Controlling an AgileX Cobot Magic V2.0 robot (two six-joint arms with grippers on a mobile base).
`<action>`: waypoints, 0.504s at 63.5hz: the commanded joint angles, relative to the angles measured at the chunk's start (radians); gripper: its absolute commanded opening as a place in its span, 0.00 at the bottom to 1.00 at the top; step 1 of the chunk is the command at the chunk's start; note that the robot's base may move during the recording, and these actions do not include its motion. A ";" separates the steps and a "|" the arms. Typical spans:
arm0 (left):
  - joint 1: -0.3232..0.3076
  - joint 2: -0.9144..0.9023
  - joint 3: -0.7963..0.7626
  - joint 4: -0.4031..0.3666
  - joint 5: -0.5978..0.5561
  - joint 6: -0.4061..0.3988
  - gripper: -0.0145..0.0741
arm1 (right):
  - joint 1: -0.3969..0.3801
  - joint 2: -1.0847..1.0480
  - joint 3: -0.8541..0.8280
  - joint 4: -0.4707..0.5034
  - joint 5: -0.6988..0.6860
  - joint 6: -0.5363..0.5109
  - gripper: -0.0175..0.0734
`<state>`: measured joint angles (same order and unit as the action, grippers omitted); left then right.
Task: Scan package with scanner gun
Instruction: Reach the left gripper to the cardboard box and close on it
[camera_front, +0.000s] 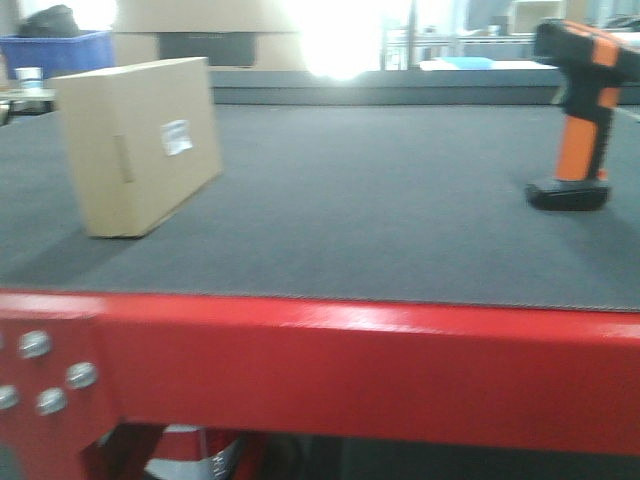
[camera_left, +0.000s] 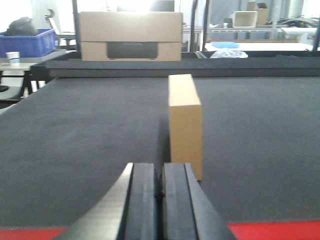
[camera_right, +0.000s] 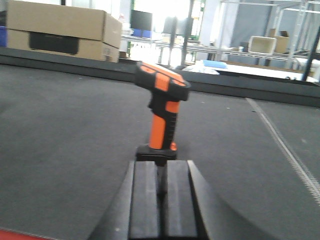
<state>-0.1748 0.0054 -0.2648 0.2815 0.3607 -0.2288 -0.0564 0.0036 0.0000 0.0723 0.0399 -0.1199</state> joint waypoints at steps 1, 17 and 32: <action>0.002 -0.005 0.000 0.001 -0.019 -0.005 0.04 | 0.002 -0.004 0.000 -0.006 -0.012 0.001 0.01; 0.002 -0.005 0.000 0.001 -0.019 -0.005 0.04 | 0.002 -0.004 0.000 -0.006 -0.012 0.001 0.01; 0.002 -0.005 0.000 0.001 -0.019 -0.005 0.04 | 0.002 -0.004 0.000 -0.006 -0.012 0.001 0.01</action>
<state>-0.1748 0.0054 -0.2648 0.2815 0.3607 -0.2288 -0.0564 0.0036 0.0000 0.0723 0.0399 -0.1199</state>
